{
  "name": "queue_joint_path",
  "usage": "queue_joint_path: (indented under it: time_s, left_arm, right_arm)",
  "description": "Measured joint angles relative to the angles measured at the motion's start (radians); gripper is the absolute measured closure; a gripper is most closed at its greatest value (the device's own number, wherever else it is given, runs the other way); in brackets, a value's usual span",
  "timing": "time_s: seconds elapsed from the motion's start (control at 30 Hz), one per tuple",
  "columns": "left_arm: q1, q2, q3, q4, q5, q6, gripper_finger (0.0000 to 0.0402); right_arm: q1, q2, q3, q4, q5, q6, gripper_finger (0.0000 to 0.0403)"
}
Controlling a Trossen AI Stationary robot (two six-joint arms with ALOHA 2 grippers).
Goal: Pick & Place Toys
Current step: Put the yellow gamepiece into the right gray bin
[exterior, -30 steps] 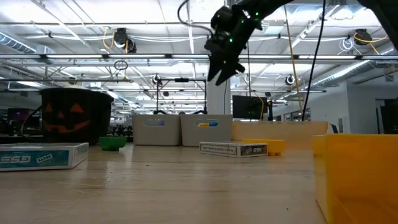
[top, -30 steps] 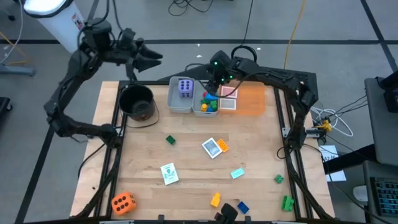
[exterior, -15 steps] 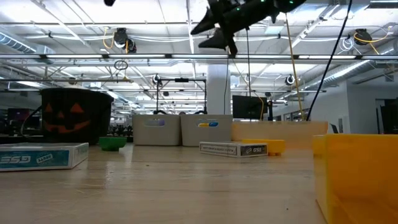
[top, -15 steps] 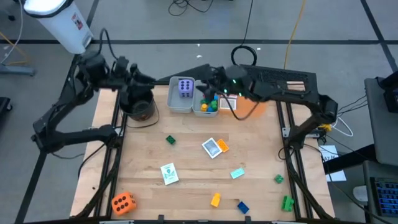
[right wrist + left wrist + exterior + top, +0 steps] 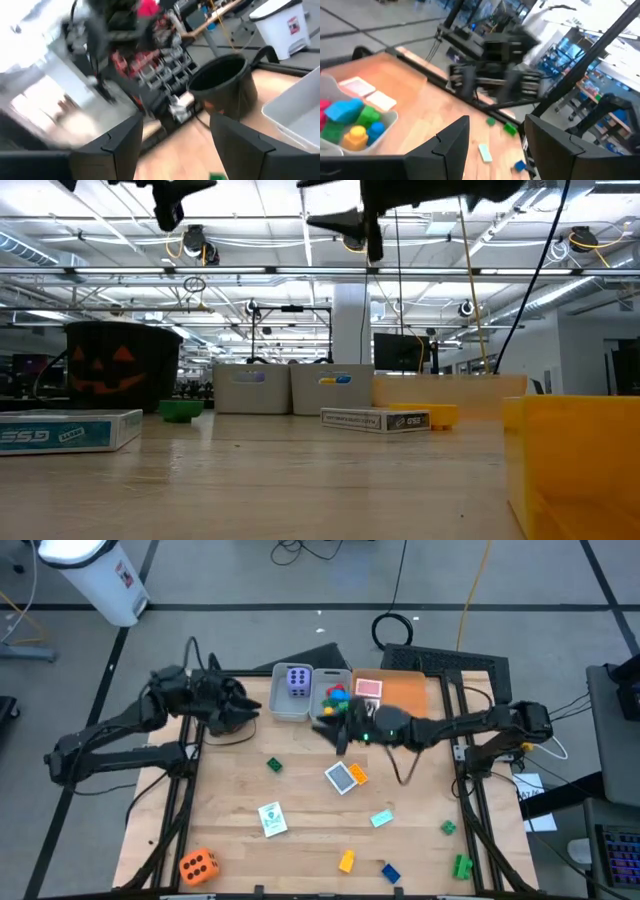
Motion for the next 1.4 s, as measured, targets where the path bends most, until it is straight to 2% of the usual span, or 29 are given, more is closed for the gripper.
queue_joint_path:
  time_s: [0.07,0.27,0.43,0.6,0.8,1.03,1.4]
  left_arm:
    - [-0.027,0.012,-0.015,0.007,-0.02,0.0,0.0206]
    - [-0.083,0.044,-0.023,0.022,-0.066,0.041,0.0206]
    - [-0.101,0.073,-0.023,0.074,-0.113,0.068,0.0206]
    - [-0.101,0.103,-0.023,0.08,-0.119,0.064,0.0206]
    - [-0.101,0.14,-0.023,0.08,-0.111,0.062,0.0206]
    - [-0.102,0.162,-0.023,0.077,-0.109,0.056,0.0206]
    - [-0.108,0.16,-0.023,0.079,-0.091,0.057,0.0206]
  right_arm:
    - [0.052,0.0,0.045,-0.113,0.056,-0.069,0.0181]
    - [0.167,0.001,0.247,-0.714,0.187,-0.148,0.0181]
    - [0.214,0.0,0.332,-1.07,0.207,0.011,0.0181]
    - [0.255,0.009,0.336,-1.308,0.192,0.208,0.0181]
    - [0.253,0.094,0.298,-1.329,0.162,0.289,0.0181]
    - [0.195,0.221,0.261,-1.337,0.006,0.394,0.0181]
    - [0.125,0.297,0.258,-1.282,-0.02,0.33,0.0189]
